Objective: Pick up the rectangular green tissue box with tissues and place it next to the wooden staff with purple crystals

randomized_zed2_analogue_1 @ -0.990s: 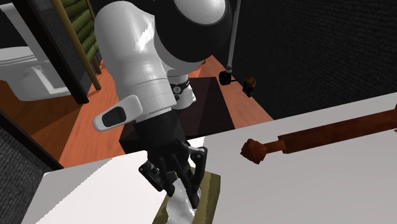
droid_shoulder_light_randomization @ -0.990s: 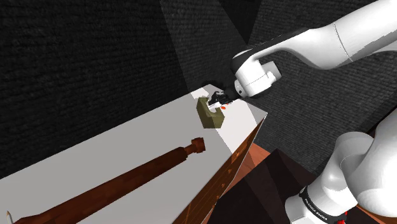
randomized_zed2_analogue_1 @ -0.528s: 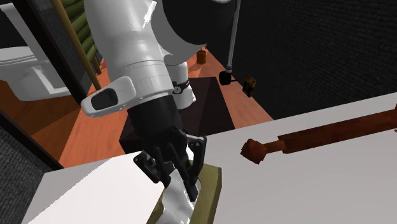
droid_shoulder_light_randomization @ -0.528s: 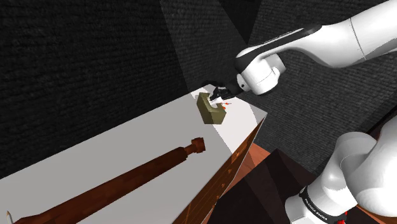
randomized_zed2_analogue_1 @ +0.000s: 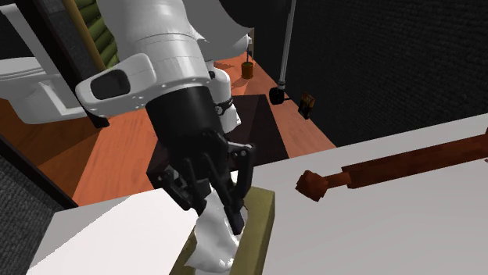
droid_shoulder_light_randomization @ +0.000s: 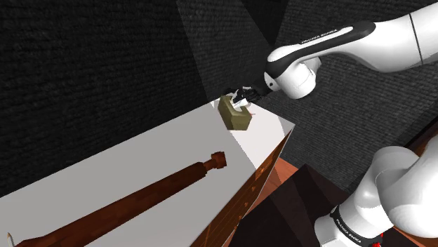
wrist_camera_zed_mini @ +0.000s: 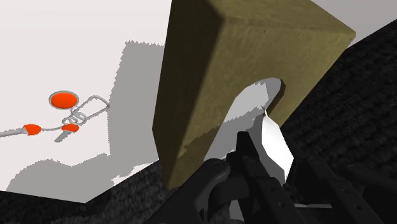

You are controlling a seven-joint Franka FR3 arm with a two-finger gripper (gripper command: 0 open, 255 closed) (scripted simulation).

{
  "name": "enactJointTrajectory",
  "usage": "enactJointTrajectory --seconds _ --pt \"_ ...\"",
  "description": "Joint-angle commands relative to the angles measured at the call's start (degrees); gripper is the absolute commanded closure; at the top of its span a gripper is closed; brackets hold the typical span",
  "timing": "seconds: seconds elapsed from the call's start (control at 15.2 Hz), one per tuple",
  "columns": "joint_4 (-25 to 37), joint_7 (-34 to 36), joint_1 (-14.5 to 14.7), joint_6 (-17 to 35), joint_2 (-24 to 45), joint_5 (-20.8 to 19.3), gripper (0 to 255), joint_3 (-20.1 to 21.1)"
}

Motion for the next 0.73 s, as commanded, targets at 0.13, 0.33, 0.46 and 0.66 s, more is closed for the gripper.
enactJointTrajectory --seconds 0.13,0.33,0.46,0.66 --pt "0.3 6.2 -2.6 -2.0 -2.3 -6.7 255 1.8" --pt "0.8 9.9 -4.4 -3.8 -3.7 -10.6 255 3.0" --pt "1.3 12.1 -5.6 -5.1 -4.6 -12.8 255 3.8" --pt "2.2 14.9 -7.1 -7.0 -5.9 -15.7 255 4.9"
